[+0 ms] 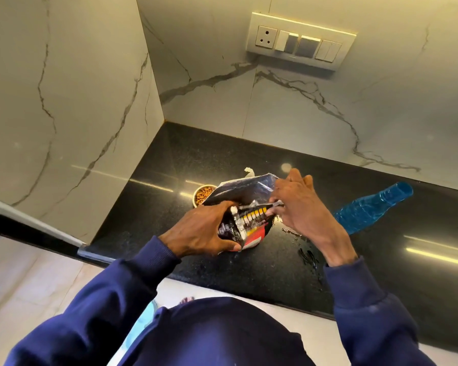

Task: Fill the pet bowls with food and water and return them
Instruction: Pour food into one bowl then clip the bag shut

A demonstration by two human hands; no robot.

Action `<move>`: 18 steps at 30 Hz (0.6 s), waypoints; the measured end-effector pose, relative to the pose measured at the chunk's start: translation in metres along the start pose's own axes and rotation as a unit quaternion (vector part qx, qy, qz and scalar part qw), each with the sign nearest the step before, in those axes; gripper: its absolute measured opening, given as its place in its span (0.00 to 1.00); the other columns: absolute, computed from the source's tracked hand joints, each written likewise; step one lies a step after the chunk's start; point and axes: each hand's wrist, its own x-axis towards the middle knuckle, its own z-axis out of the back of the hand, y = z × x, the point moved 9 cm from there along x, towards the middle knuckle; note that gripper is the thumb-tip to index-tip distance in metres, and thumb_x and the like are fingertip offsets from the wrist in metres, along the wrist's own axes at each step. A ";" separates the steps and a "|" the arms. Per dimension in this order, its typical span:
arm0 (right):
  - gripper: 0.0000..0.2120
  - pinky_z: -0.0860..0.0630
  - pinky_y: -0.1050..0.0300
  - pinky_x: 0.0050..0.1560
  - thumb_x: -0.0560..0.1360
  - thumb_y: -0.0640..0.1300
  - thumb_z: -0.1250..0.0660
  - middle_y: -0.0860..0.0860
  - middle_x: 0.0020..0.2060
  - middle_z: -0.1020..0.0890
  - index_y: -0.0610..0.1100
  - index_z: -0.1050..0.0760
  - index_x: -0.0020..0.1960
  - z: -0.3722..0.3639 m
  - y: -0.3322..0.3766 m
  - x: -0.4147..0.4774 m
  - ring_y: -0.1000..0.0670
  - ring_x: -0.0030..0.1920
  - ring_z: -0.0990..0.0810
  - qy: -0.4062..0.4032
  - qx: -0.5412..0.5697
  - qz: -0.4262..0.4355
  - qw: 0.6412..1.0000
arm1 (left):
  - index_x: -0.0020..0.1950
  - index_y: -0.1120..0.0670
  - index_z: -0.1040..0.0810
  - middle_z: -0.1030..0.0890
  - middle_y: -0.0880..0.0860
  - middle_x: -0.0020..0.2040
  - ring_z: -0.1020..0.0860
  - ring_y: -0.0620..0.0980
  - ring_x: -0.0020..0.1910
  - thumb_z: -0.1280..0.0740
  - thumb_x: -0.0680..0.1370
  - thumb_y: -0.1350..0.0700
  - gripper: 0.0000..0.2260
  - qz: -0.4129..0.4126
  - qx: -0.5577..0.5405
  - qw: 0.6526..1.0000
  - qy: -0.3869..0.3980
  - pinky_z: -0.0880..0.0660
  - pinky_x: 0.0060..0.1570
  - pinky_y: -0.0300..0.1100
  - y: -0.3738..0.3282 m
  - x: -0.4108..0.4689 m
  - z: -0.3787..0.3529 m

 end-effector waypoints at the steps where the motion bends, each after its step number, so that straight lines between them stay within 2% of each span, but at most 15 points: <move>1: 0.20 0.40 0.51 0.55 0.71 0.62 0.30 0.56 0.55 0.22 0.53 0.19 0.59 0.002 -0.007 0.001 0.52 0.58 0.34 -0.013 0.007 -0.015 1.000 | 0.74 0.53 0.33 0.23 0.52 0.69 0.23 0.50 0.65 0.26 0.72 0.39 0.36 0.009 -0.009 1.000 0.001 0.28 0.67 0.42 0.006 0.002 -0.001; 2: 0.20 0.40 0.51 0.55 0.71 0.62 0.29 0.56 0.54 0.21 0.53 0.18 0.57 0.005 -0.012 0.001 0.51 0.57 0.33 -0.029 0.014 -0.026 0.999 | 0.71 0.53 0.29 0.21 0.52 0.66 0.21 0.49 0.61 0.27 0.74 0.41 0.30 0.019 -0.026 0.999 0.002 0.24 0.64 0.47 0.013 0.004 -0.001; 4: 0.18 0.36 0.49 0.54 0.71 0.61 0.29 0.54 0.52 0.19 0.51 0.18 0.56 0.009 -0.015 -0.003 0.49 0.56 0.30 -0.065 0.008 -0.032 0.997 | 0.59 0.51 0.20 0.17 0.50 0.54 0.18 0.49 0.49 0.31 0.77 0.43 0.16 0.034 -0.069 0.997 -0.016 0.19 0.50 0.51 0.025 0.007 0.003; 6: 0.17 0.32 0.47 0.52 0.73 0.59 0.29 0.53 0.49 0.18 0.49 0.17 0.55 0.011 -0.015 -0.007 0.47 0.54 0.27 -0.103 -0.012 -0.030 0.994 | 0.51 0.53 0.18 0.17 0.50 0.43 0.20 0.48 0.38 0.33 0.80 0.47 0.11 0.048 -0.085 0.994 -0.048 0.23 0.37 0.47 0.030 0.009 0.010; 7: 0.17 0.31 0.47 0.51 0.73 0.59 0.30 0.53 0.48 0.17 0.49 0.17 0.55 0.013 -0.015 -0.008 0.47 0.53 0.26 -0.119 -0.017 -0.033 0.992 | 0.50 0.55 0.18 0.18 0.50 0.41 0.21 0.46 0.35 0.34 0.82 0.50 0.10 0.054 -0.085 0.993 -0.059 0.26 0.34 0.42 0.031 0.011 0.013; 9: 0.16 0.30 0.47 0.49 0.74 0.58 0.29 0.53 0.46 0.16 0.48 0.17 0.55 0.013 -0.013 -0.008 0.46 0.51 0.25 -0.138 -0.035 -0.039 0.989 | 0.49 0.57 0.20 0.19 0.50 0.41 0.22 0.41 0.33 0.36 0.83 0.51 0.11 0.070 -0.075 0.992 -0.068 0.29 0.32 0.33 0.032 0.014 0.016; 10: 0.16 0.29 0.47 0.48 0.73 0.57 0.28 0.53 0.45 0.16 0.49 0.18 0.55 0.012 -0.012 -0.007 0.46 0.50 0.25 -0.139 -0.051 -0.044 0.988 | 0.49 0.56 0.20 0.19 0.50 0.42 0.22 0.40 0.33 0.37 0.83 0.50 0.12 0.079 -0.059 0.992 -0.078 0.27 0.32 0.33 0.032 0.016 0.018; 14: 0.16 0.30 0.48 0.48 0.71 0.56 0.24 0.53 0.43 0.16 0.50 0.21 0.54 0.008 -0.007 -0.004 0.47 0.50 0.25 -0.154 -0.073 -0.066 0.983 | 0.55 0.54 0.19 0.17 0.51 0.44 0.20 0.48 0.39 0.34 0.79 0.41 0.17 0.130 0.047 0.980 -0.146 0.19 0.42 0.48 0.040 0.023 0.023; 16: 0.17 0.30 0.48 0.48 0.70 0.53 0.23 0.52 0.46 0.17 0.50 0.22 0.56 0.007 -0.006 -0.006 0.46 0.51 0.25 -0.175 -0.062 -0.065 0.980 | 0.56 0.55 0.20 0.17 0.53 0.47 0.21 0.49 0.41 0.30 0.77 0.41 0.19 0.138 0.093 0.972 -0.164 0.20 0.43 0.47 0.035 0.022 0.024; 18: 0.20 0.30 0.48 0.50 0.70 0.49 0.23 0.50 0.52 0.17 0.49 0.21 0.60 0.005 -0.004 -0.009 0.45 0.53 0.25 -0.195 -0.040 -0.046 0.979 | 0.61 0.56 0.24 0.17 0.54 0.47 0.22 0.49 0.39 0.30 0.77 0.42 0.21 0.118 0.099 0.969 -0.193 0.22 0.39 0.43 0.028 0.020 0.026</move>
